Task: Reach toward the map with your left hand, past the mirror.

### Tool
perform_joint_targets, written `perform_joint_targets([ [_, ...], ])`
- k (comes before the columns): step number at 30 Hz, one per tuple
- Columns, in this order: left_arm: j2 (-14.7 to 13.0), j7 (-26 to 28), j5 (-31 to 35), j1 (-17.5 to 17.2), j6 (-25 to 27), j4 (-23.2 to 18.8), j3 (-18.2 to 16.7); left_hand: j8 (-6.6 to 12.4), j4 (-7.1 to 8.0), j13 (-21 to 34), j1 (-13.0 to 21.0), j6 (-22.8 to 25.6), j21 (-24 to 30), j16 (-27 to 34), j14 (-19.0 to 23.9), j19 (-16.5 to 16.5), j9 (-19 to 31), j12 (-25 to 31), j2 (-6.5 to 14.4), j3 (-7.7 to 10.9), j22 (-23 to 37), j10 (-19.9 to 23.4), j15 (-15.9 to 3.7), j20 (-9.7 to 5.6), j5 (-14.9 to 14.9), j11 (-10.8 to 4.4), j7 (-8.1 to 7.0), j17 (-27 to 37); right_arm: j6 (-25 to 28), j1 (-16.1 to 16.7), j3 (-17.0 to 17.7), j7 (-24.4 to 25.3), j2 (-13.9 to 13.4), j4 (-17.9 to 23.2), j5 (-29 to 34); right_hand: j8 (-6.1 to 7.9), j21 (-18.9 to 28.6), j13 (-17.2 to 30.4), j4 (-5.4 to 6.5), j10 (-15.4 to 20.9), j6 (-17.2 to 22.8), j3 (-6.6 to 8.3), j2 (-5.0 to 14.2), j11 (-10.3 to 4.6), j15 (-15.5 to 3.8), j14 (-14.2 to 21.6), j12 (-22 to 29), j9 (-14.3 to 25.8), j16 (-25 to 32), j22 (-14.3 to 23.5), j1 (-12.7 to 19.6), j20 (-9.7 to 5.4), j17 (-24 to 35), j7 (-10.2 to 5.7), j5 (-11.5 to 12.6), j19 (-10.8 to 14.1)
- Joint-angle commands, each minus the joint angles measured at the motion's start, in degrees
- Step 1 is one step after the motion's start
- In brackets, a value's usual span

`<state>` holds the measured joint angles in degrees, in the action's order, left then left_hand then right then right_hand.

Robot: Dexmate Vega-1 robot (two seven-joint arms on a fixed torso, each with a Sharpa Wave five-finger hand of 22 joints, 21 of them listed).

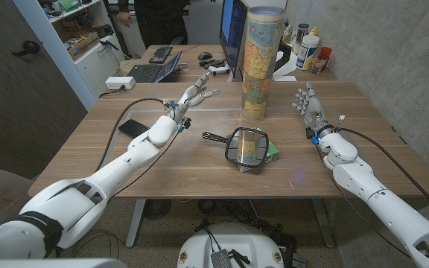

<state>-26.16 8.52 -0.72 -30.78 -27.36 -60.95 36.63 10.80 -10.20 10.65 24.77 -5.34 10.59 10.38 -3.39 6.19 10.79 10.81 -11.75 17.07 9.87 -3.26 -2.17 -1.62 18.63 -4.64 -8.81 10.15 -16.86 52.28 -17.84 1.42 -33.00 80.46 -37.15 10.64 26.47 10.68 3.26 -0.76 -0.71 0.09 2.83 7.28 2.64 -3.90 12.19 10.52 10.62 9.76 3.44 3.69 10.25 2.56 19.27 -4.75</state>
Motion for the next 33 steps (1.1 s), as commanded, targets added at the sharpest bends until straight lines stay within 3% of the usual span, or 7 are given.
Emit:
perform_joint_targets([
  [1,1.2,1.0,0.8,1.4,-0.7,2.6,0.8,0.07,0.06,0.2,0.8,-0.4,0.1,0.2,-0.6,0.3,0.3,0.3,0.2,-0.60,0.0,-0.4,-1.67,0.28,-0.4,-0.01,-0.23,0.2,0.1,-0.1,-0.1,0.4,0.0,0.1,0.3,0.32,-0.2,0.1,-0.31,0.2,-0.2,0.02,0.04,0.40,0.26,-0.5,0.0,0.2,0.1,0.1,0.8,-0.05,0.1,0.60,0.4,0.3],
  [33,4.8,1.5,2.5,7.3,-6.1,13.6,4.1,0.41,0.25,0.2,1.6,-0.8,0.2,0.3,-0.5,0.4,0.3,0.6,0.3,-4.78,0.0,-0.4,-1.72,0.39,-1.9,0.09,-0.17,0.2,1.3,-1.4,-0.9,1.6,0.6,0.0,1.3,0.35,-1.0,0.1,-0.46,0.2,-0.2,-0.15,0.10,0.47,0.26,-0.6,0.0,0.2,0.1,0.1,0.9,-0.04,0.1,0.60,0.5,0.6],
])
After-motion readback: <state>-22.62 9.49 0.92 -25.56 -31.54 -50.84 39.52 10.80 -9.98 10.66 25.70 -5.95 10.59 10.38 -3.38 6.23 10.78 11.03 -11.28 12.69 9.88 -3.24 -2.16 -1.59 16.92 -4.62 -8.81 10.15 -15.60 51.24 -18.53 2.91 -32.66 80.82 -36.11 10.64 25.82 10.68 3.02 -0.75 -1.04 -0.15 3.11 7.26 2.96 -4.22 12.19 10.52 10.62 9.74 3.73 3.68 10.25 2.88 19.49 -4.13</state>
